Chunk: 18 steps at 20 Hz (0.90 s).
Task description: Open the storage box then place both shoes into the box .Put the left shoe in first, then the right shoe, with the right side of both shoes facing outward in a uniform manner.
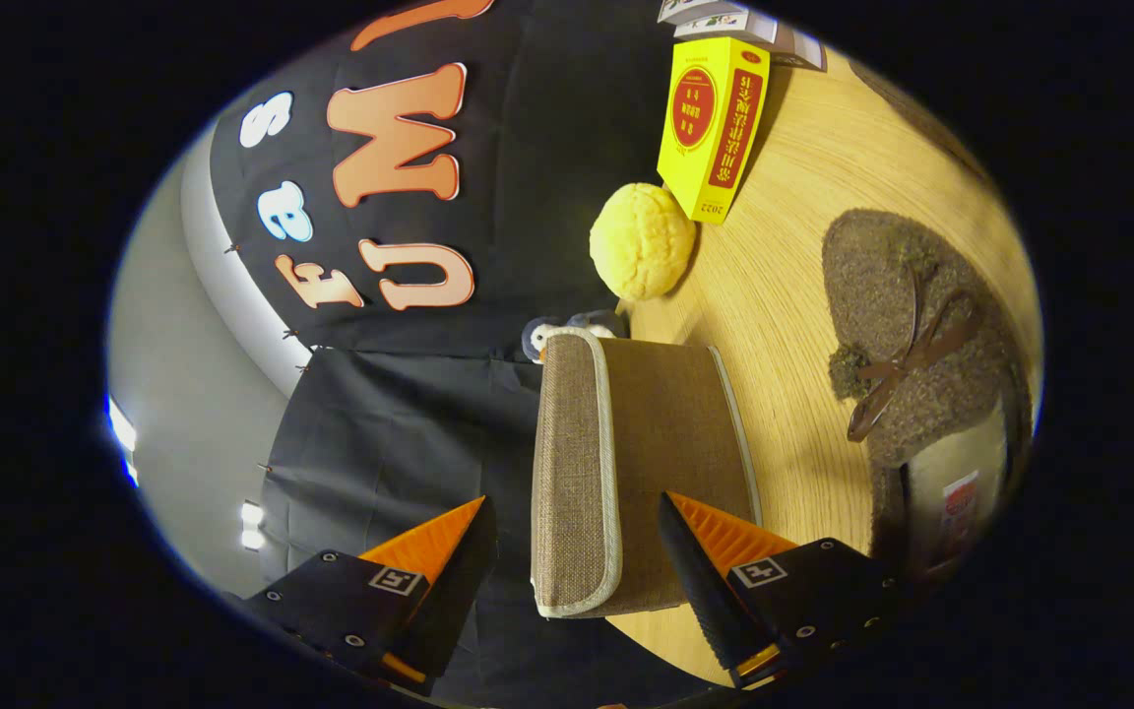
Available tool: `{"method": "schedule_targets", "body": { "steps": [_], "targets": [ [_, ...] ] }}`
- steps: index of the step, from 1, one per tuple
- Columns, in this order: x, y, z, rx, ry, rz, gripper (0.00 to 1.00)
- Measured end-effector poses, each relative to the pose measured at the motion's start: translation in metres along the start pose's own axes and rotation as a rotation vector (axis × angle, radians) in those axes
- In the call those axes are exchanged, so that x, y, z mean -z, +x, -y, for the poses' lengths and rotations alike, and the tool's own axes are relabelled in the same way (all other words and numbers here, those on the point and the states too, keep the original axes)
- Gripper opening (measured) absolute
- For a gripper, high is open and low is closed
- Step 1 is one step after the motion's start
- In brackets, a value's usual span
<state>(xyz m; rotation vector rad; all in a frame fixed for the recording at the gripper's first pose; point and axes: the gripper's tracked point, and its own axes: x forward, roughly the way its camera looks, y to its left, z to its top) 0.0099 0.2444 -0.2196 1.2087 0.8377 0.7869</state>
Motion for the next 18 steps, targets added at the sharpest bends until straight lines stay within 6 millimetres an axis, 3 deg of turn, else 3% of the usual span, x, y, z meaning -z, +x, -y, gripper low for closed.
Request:
{"method": "schedule_targets", "body": {
  "steps": [8,12,18],
  "targets": [
    [0.018,0.024,0.000,0.002,-0.007,-0.081,0.97],
    [0.025,0.028,-0.009,-0.039,0.025,-0.106,0.94],
    [0.014,0.018,-0.015,-0.077,0.062,-0.081,0.79]
  ]
}}
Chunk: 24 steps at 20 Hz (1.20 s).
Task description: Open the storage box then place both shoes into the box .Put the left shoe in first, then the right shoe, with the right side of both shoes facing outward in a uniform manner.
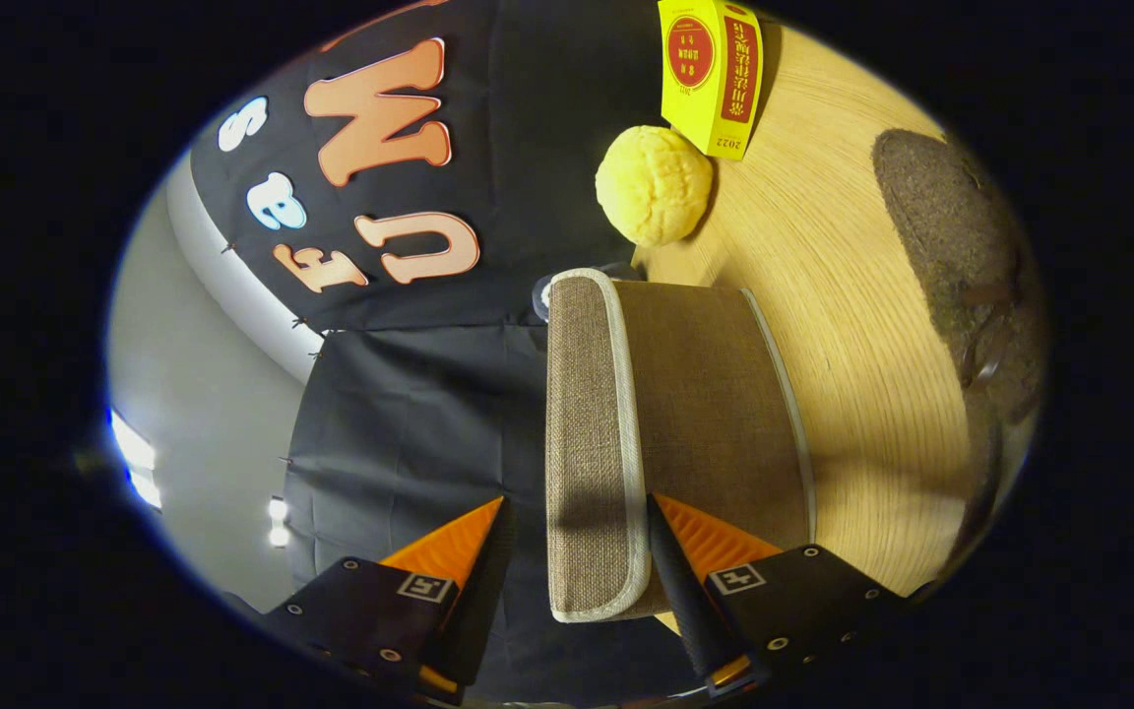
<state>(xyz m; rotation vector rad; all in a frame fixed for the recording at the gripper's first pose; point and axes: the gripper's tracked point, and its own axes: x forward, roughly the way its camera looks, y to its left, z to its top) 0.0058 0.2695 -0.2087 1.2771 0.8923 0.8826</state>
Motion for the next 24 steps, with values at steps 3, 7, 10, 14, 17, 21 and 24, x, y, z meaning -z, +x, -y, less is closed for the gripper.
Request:
{"method": "schedule_targets", "body": {
  "steps": [3,7,10,14,17,21,24],
  "targets": [
    [-0.014,-0.006,-0.003,-0.027,0.011,0.054,0.60],
    [-0.011,-0.002,-0.008,-0.044,0.032,0.043,0.24],
    [-0.012,-0.004,-0.011,-0.019,0.006,0.062,0.01],
    [-0.017,-0.006,-0.024,0.060,-0.092,0.100,0.00],
    [-0.015,-0.010,-0.052,0.099,-0.161,0.139,0.00],
    [-0.006,-0.003,-0.098,0.129,-0.270,0.160,0.00],
    [0.004,0.013,-0.128,0.138,-0.324,0.170,0.00]
  ]
}}
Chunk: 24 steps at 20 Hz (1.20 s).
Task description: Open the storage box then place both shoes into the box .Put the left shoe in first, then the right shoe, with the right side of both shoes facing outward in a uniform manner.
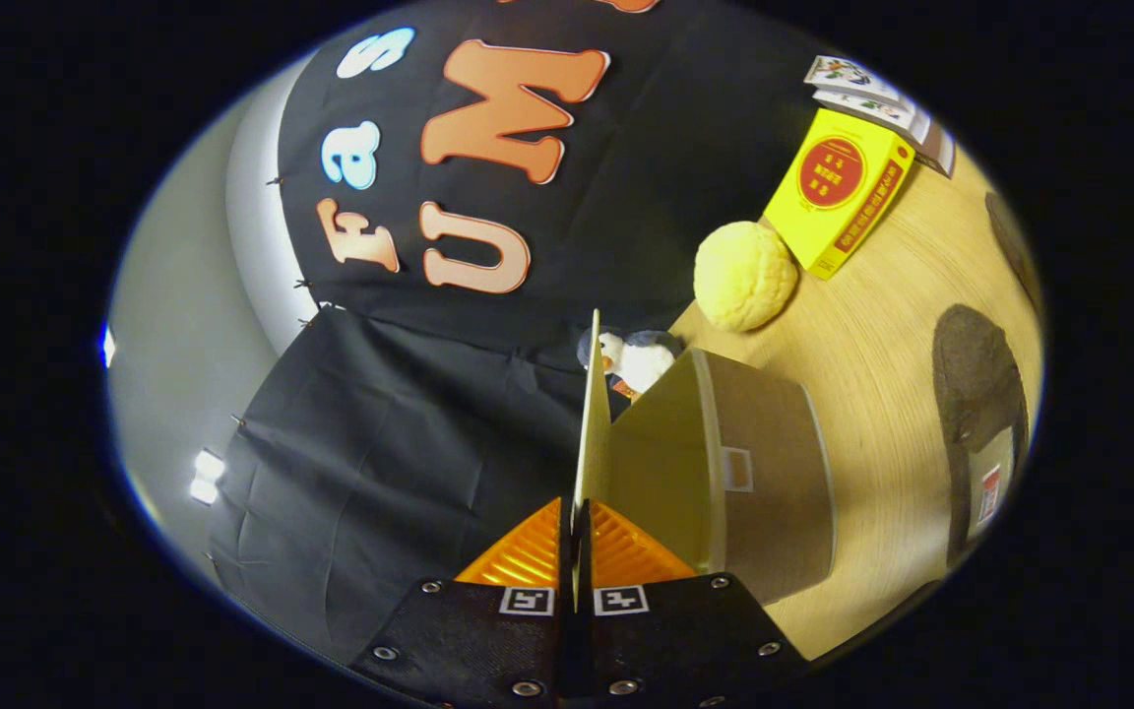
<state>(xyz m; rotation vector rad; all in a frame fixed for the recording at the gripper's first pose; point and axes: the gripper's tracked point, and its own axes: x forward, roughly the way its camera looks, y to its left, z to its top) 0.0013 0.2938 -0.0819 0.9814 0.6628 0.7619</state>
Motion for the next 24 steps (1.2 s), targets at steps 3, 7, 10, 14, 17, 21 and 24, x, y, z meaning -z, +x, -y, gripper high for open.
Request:
{"method": "schedule_targets", "body": {
  "steps": [3,7,10,14,17,21,24],
  "targets": [
    [0.003,0.014,-0.043,-0.019,-0.055,0.017,0.00],
    [0.022,0.043,-0.088,-0.025,-0.141,0.012,0.00],
    [0.049,0.069,-0.111,-0.041,-0.174,-0.011,0.01],
    [0.089,0.103,-0.130,-0.029,-0.199,-0.055,0.03],
    [0.116,0.117,-0.133,-0.029,-0.210,-0.101,0.09],
    [0.137,0.119,-0.117,0.042,-0.277,-0.160,0.52],
    [0.126,0.108,-0.096,0.105,-0.313,-0.132,0.97]
  ]
}}
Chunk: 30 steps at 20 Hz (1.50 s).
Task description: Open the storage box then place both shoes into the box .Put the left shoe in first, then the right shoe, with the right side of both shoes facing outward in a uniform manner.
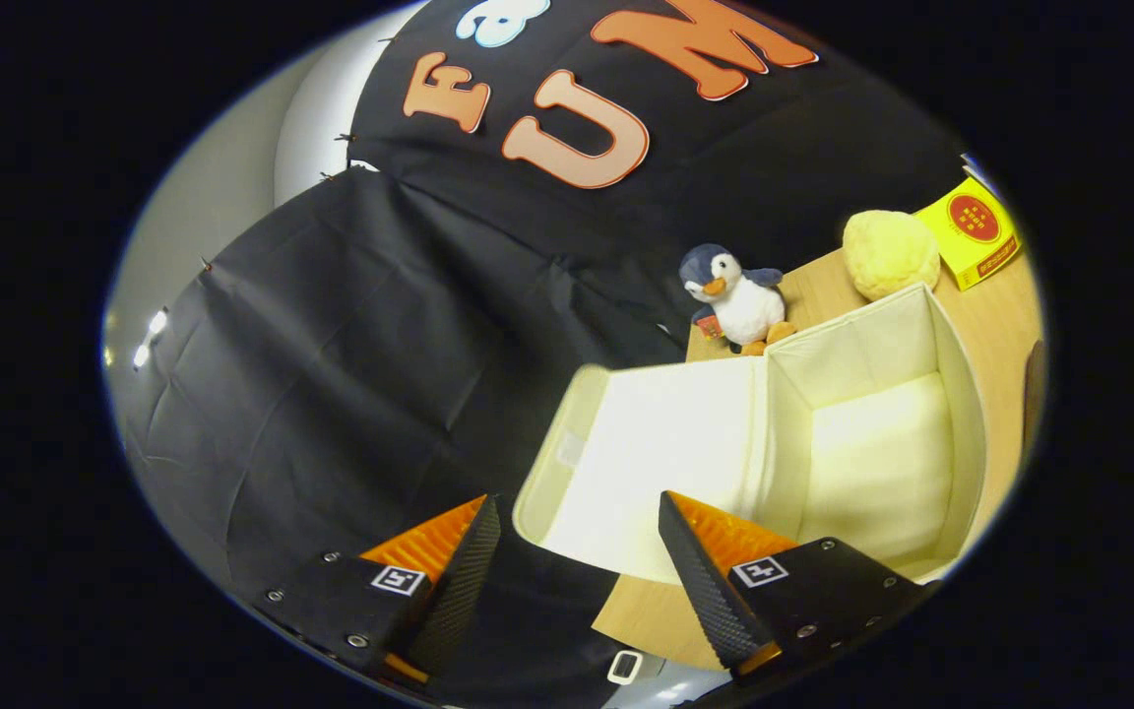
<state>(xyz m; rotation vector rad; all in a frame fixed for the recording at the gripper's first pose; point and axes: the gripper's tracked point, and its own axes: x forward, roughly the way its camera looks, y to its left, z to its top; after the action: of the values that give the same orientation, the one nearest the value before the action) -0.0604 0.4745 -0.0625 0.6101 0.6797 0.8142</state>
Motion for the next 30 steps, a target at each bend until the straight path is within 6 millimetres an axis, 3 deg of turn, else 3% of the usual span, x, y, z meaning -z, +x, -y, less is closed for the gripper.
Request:
{"method": "schedule_targets", "body": {
  "steps": [3,9,13,18,25,30],
  "targets": [
    [-0.016,-0.024,0.037,0.083,-0.010,0.061,0.98],
    [-0.051,-0.098,0.143,0.343,-0.079,0.180,0.98],
    [-0.061,-0.154,0.208,0.535,-0.188,0.220,0.98],
    [-0.059,-0.210,0.271,0.724,-0.305,0.226,0.98],
    [-0.038,-0.253,0.356,0.898,-0.308,0.174,0.98],
    [-0.016,-0.249,0.389,0.929,-0.311,0.102,0.96]
  ]
}}
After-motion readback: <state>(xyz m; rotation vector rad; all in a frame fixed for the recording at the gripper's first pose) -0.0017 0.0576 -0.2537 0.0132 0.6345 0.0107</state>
